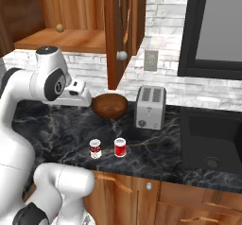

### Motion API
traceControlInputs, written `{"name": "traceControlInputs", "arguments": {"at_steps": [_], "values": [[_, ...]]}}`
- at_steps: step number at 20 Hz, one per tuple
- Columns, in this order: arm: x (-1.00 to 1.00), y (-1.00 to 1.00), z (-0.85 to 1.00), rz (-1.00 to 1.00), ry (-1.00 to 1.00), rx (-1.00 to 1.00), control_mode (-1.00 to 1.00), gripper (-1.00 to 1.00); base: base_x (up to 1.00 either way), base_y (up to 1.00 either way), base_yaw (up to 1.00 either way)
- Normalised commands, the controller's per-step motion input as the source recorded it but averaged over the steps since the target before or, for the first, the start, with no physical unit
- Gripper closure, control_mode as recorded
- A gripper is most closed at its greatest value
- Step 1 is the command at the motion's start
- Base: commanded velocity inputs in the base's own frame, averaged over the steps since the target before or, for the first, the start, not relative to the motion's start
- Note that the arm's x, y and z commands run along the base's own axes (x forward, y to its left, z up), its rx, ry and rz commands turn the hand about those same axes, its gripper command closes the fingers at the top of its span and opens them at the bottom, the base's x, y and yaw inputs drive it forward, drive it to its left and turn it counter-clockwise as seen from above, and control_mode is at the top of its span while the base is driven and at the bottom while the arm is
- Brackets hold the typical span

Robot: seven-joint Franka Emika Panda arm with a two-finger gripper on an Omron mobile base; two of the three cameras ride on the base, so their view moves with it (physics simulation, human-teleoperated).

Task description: Pick the cans from the counter and place them in their designated side in the cabinet.

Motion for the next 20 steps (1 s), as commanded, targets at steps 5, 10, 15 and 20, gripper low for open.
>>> {"name": "traceControlInputs", "arguments": {"at_steps": [5, 10, 15, 20], "values": [[-0.04, 0.0, -0.32, 0.0, 0.0, 0.0, -1.0, -1.0, 0.0, 0.0, 0.0], [-0.01, -0.07, -0.23, 0.0, 0.0, 0.0, -1.0, -1.0, 0.0, 0.0, 0.0], [0.0, -0.08, -0.15, 0.0, 0.0, 0.02, -1.0, -1.0, 0.0, 0.0, 0.0], [0.0, -0.1, -0.18, 0.0, 0.0, 0.0, -1.0, -1.0, 0.0, 0.0, 0.0]]}}
